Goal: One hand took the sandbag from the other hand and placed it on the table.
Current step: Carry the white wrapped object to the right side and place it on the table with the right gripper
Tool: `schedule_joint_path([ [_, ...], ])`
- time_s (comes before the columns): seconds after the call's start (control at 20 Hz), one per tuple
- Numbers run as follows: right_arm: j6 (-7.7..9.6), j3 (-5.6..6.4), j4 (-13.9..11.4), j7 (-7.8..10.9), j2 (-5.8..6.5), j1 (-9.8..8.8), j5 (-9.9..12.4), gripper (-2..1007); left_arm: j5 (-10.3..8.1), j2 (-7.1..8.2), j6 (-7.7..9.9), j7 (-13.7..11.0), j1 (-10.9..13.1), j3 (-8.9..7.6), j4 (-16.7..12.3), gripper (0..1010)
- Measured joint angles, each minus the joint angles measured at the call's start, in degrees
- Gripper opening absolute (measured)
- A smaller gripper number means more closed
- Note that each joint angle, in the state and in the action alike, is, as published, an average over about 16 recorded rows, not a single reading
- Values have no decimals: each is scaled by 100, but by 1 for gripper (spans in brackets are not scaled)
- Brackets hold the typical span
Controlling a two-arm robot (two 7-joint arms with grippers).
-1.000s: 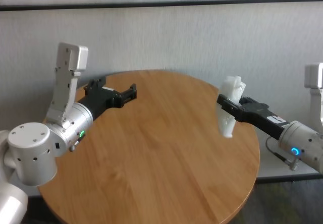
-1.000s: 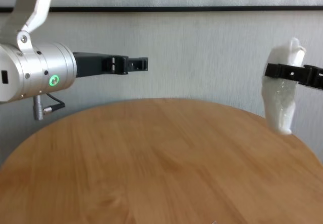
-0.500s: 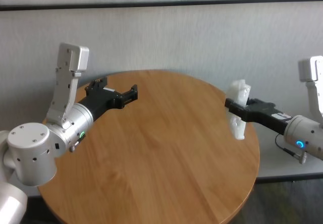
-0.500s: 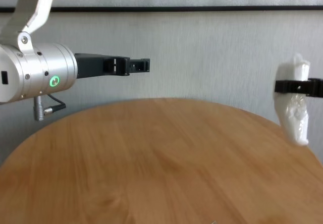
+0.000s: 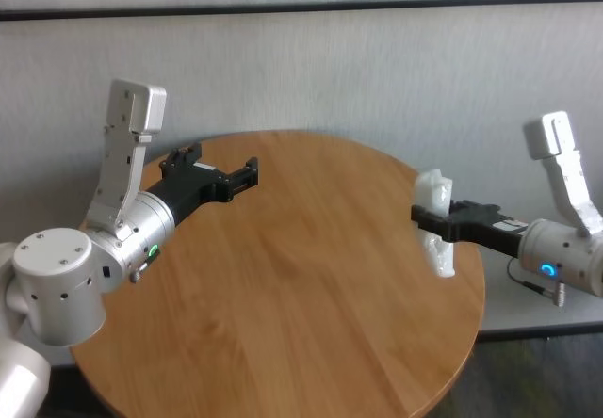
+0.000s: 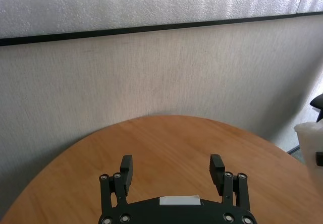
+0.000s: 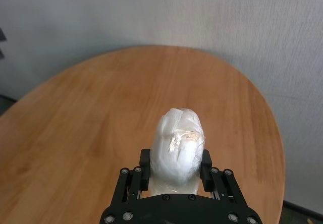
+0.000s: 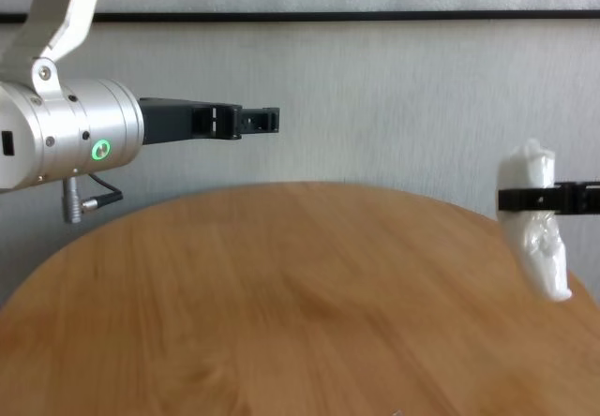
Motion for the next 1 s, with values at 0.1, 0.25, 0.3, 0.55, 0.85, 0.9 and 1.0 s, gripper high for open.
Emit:
schedule_joint_path([
  [0.1,62,-67,135,52,-52,99,-93,561,-4,2,-2,-4,-1,2,0,1000],
  [0.25,140,-157,348,115,-142,246,-228,561,-8,4,-5,-8,-2,4,-1,1000],
  [0.3,160,-180,419,128,-175,291,-267,561,-9,4,-6,-10,-3,4,-1,1000],
  [0.55,236,-254,760,182,-345,491,-433,561,-14,7,-8,-14,-5,7,-2,1000],
  [0.85,287,-290,1096,221,-496,659,-591,561,-18,9,-11,-19,-7,9,-4,1000],
  [0.9,294,-293,1141,224,-515,679,-611,561,-19,9,-12,-19,-7,9,-4,1000],
  [1.0,309,-299,1213,230,-544,711,-645,561,-20,10,-12,-20,-7,10,-5,1000],
])
